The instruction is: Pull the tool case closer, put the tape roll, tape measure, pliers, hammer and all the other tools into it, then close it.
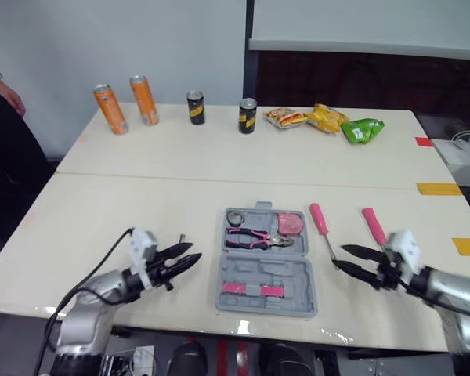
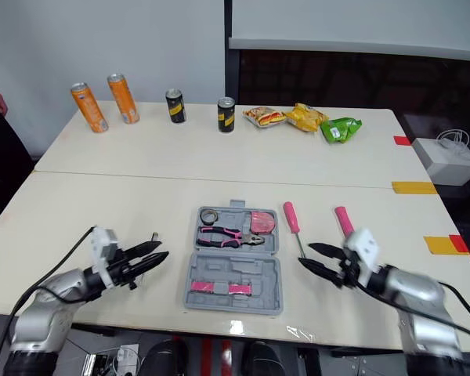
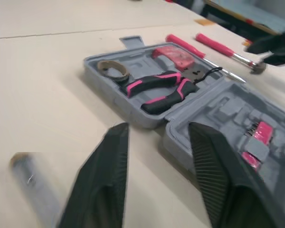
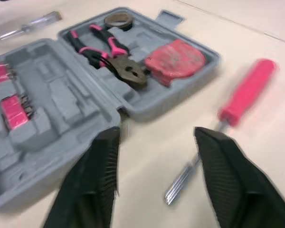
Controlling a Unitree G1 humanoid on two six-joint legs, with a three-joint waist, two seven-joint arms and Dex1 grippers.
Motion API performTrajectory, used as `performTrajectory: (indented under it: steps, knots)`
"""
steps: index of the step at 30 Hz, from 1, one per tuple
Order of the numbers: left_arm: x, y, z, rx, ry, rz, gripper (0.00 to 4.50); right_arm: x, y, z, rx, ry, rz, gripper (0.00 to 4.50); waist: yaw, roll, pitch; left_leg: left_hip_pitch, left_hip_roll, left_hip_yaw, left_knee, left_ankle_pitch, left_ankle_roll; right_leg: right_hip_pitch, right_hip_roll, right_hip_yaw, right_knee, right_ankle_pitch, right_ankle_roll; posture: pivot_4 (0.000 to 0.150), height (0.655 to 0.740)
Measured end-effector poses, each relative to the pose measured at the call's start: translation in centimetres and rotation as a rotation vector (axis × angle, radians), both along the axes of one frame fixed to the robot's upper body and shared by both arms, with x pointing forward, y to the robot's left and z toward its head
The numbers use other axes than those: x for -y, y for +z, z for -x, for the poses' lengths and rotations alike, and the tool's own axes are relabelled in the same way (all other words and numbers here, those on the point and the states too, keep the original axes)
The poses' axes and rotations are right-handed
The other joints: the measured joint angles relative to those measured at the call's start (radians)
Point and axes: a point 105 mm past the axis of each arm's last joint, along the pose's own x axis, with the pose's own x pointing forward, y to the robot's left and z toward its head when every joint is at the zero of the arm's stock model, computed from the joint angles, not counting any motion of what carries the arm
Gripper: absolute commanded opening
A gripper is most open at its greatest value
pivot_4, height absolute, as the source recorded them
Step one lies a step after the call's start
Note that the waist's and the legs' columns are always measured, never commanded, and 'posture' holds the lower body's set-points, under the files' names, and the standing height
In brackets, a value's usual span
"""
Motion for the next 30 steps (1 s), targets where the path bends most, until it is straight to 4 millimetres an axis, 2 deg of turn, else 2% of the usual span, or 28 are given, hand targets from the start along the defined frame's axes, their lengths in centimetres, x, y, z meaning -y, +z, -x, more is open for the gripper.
performTrajectory:
  steps: [2, 3, 4, 5, 8, 12, 16, 20, 23, 30]
  knots:
    - [-1.3, 0.4, 1.3, 0.007, 0.045, 0.008, 3.77, 1.1, 0.1, 2.2, 0.021, -0.059, -0.009, 4.19, -0.001, 0.001, 0.002, 0.002, 0.0, 0.001, -0.001, 0.0, 0.0, 0.001, -0.001, 0.001, 0.0, -0.001, 0.002, 0.15, 0.74]
    - [-2.0, 0.3, 2.1, -0.001, 0.063, 0.003, 4.15, 1.6, 0.0, 3.1, 0.019, -0.085, -0.009, 4.5, -0.003, 0.001, 0.002, 0.002, 0.0, 0.001, -0.002, 0.0, 0.0, 0.003, -0.001, 0.002, -0.001, -0.004, 0.008, 0.15, 0.74]
    - [-2.9, -0.1, 3.0, -0.022, 0.09, -0.001, 4.43, 2.3, -0.2, 4.3, 0.012, -0.121, -0.007, 4.5, -0.005, 0.001, 0.002, 0.002, 0.0, 0.001, -0.002, 0.0, -0.001, 0.005, -0.001, 0.002, -0.002, -0.006, 0.01, 0.15, 0.74]
    - [-4.1, -0.4, 4.2, -0.043, 0.125, -0.01, 4.47, 3.2, -0.4, 5.8, 0.012, -0.172, -0.005, 4.5, -0.006, 0.0, 0.002, 0.003, 0.0, 0.001, -0.003, -0.001, -0.002, 0.005, -0.001, 0.003, -0.003, -0.007, 0.012, 0.15, 0.74]
    - [-6.4, -1.7, 6.6, -0.11, 0.199, -0.033, 4.47, 5.1, -1.2, 8.7, -0.02, -0.272, 0.002, 4.5, -0.007, -0.001, 0.003, 0.005, -0.002, 0.002, -0.011, -0.001, -0.002, 0.007, -0.001, 0.003, -0.011, -0.007, 0.013, 0.15, 0.74]
    - [-8.4, -2.0, 8.4, -0.125, 0.243, -0.061, 4.47, 6.8, -1.4, 10.7, -0.02, -0.352, 0.027, 4.5, -0.006, -0.003, 0.002, 0.01, -0.003, 0.003, -0.017, -0.002, -0.002, 0.014, -0.002, 0.002, -0.018, -0.007, 0.013, 0.15, 0.74]
    - [-9.0, -2.2, 8.6, -0.118, 0.253, -0.059, 4.47, 7.2, -1.7, 11.1, -0.019, -0.375, 0.024, 4.5, -0.005, -0.003, 0.002, 0.016, -0.004, 0.003, -0.018, -0.002, -0.002, 0.016, -0.002, 0.003, -0.018, -0.006, 0.011, 0.15, 0.74]
    - [-8.7, -1.6, 7.8, -0.087, 0.243, -0.051, 4.47, 7.1, -1.5, 10.9, -0.004, -0.368, 0.011, 4.5, -0.005, -0.002, 0.002, 0.017, -0.004, 0.003, -0.018, -0.002, -0.001, 0.017, -0.002, 0.002, -0.016, -0.005, 0.01, 0.15, 0.74]
    - [-8.0, -1.2, 6.9, -0.088, 0.217, -0.041, 4.47, 6.2, -1.2, 10.1, -0.005, -0.32, -0.017, 4.5, -0.007, -0.002, 0.001, 0.018, -0.004, 0.003, -0.017, -0.002, -0.001, 0.018, -0.003, 0.003, -0.013, -0.005, 0.01, 0.15, 0.74]
    - [-6.5, 1.6, 4.6, -0.076, 0.097, -0.108, 4.47, 2.5, 3.1, 6.1, 0.08, -0.054, -0.023, 4.5, -0.006, 0.001, -0.001, 0.02, -0.004, 0.003, -0.013, 0.002, 0.002, 0.019, -0.003, 0.003, -0.003, -0.005, 0.008, 0.15, 0.74]
